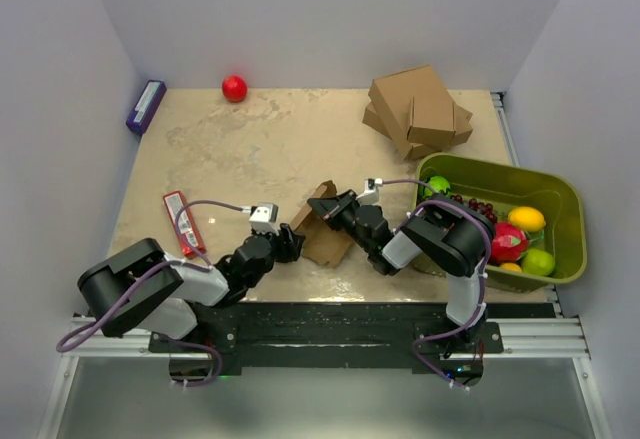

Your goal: Fold the paper box

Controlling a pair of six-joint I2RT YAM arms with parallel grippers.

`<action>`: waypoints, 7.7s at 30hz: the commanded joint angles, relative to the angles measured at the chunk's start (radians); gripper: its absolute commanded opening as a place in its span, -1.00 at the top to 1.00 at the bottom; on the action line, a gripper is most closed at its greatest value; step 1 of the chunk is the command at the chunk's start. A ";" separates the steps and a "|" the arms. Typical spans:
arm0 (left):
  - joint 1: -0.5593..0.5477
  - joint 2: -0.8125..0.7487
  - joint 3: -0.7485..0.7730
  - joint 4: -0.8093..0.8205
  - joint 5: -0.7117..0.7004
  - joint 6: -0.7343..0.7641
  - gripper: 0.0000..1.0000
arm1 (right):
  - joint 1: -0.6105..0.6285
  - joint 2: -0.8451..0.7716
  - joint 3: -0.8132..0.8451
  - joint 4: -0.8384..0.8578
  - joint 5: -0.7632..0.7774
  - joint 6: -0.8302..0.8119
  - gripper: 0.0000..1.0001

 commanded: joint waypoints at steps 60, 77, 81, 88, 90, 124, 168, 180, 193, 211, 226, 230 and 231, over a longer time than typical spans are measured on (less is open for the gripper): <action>0.347 -0.455 0.443 -1.104 0.828 0.330 1.00 | -0.038 -0.927 0.322 -1.403 -0.131 -0.901 -0.65; 0.358 -0.361 0.495 -1.125 1.031 0.390 1.00 | 0.228 -0.819 0.294 -1.354 -0.029 -1.407 -0.51; 0.358 -0.351 0.500 -1.131 1.047 0.386 1.00 | 0.260 -0.784 0.306 -1.368 -0.023 -1.451 -0.40; 0.358 -0.352 0.502 -1.131 1.067 0.384 1.00 | 0.314 -0.746 0.313 -1.360 0.094 -1.485 0.05; 0.358 -0.349 0.500 -1.131 1.067 0.383 1.00 | 0.326 -0.728 0.326 -1.366 0.117 -1.504 0.22; 0.359 -0.512 0.532 -1.186 0.887 0.400 -0.71 | 0.430 -0.753 0.294 -1.414 0.181 -1.714 1.00; 0.405 -0.202 0.146 -0.424 0.760 0.019 -0.04 | 0.463 -0.442 0.224 -1.135 0.473 -1.795 0.63; 0.405 -0.343 0.136 -0.534 0.656 0.048 -0.41 | 0.463 -0.476 0.355 -1.361 0.606 -1.264 0.00; 0.405 -0.702 0.270 -1.084 0.393 0.079 -0.64 | 0.423 -0.563 0.362 -1.572 0.191 -0.038 -0.28; 0.405 -0.729 0.387 -1.194 0.441 0.211 -0.77 | 0.245 -0.218 0.733 -1.994 0.060 0.280 -0.11; 0.405 -0.751 0.382 -1.201 0.422 0.208 -0.78 | 0.230 -0.082 0.819 -2.095 0.057 0.270 0.11; 0.405 -0.752 0.383 -1.206 0.410 0.208 -0.78 | 0.230 -0.080 0.831 -2.090 0.068 0.253 0.49; 0.405 -0.755 0.383 -1.206 0.409 0.208 -0.78 | 0.230 -0.085 0.830 -2.080 0.069 0.242 0.57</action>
